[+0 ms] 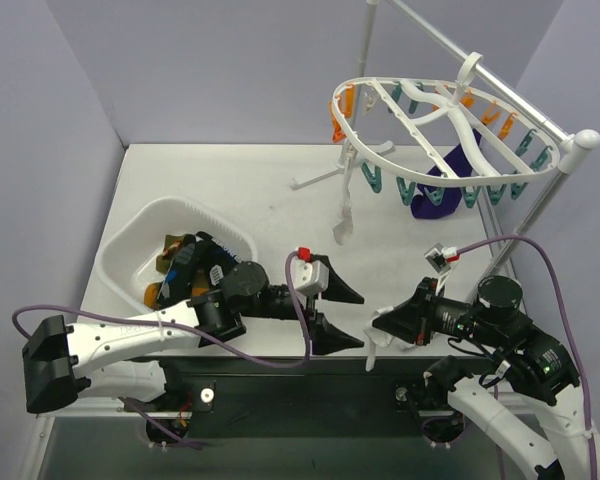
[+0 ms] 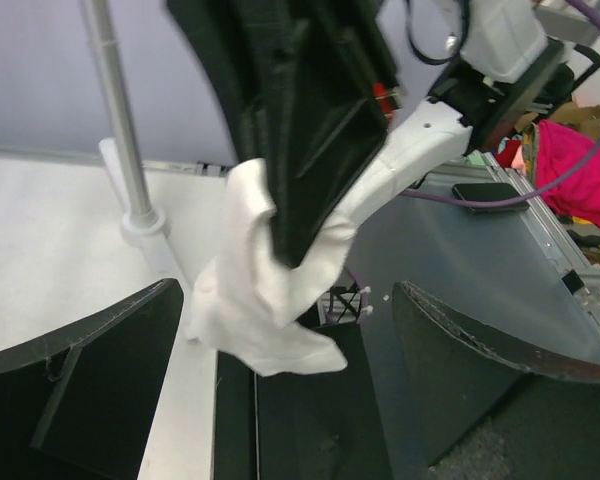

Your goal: Remove the socks clipped to the hanger

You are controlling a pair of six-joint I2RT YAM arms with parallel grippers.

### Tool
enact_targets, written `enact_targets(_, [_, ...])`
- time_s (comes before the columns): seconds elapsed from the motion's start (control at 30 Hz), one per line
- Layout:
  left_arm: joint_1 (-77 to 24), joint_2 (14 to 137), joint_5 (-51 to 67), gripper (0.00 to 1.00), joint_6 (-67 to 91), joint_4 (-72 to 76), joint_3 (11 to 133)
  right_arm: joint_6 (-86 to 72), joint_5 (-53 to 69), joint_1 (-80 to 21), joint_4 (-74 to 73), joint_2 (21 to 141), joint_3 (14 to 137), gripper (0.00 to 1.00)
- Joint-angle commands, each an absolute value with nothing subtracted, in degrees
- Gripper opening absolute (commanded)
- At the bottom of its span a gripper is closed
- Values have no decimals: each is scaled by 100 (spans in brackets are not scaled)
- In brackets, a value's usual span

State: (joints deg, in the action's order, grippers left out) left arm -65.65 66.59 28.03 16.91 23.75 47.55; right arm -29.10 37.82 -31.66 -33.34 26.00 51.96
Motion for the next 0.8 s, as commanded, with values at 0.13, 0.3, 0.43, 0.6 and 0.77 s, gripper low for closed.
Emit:
enact_targets(0.13, [-7189, 7232, 2215, 97, 1090, 3296, 4833, -3085, 4183, -3208, -2865, 2549, 5317, 0])
enact_targets(0.3, [-7189, 7664, 1585, 97, 1046, 2936, 5308, -3146, 4254, -3217, -2787, 2487, 5326, 0])
enact_targets(0.43, [-7198, 7857, 1451, 97, 1090, 2900, 5493, -3217, 4324, -3217, -2690, 2478, 5300, 0])
enact_targets(0.6, [-7189, 7884, 1389, 66, 1116, 2751, 5590, -3217, 4298, -3217, -2681, 2479, 5282, 0])
enact_targets(0.77, [-7119, 7629, 1371, 19, 1099, 2628, 5397, -3226, 4149, -3226, -2698, 2513, 5309, 23])
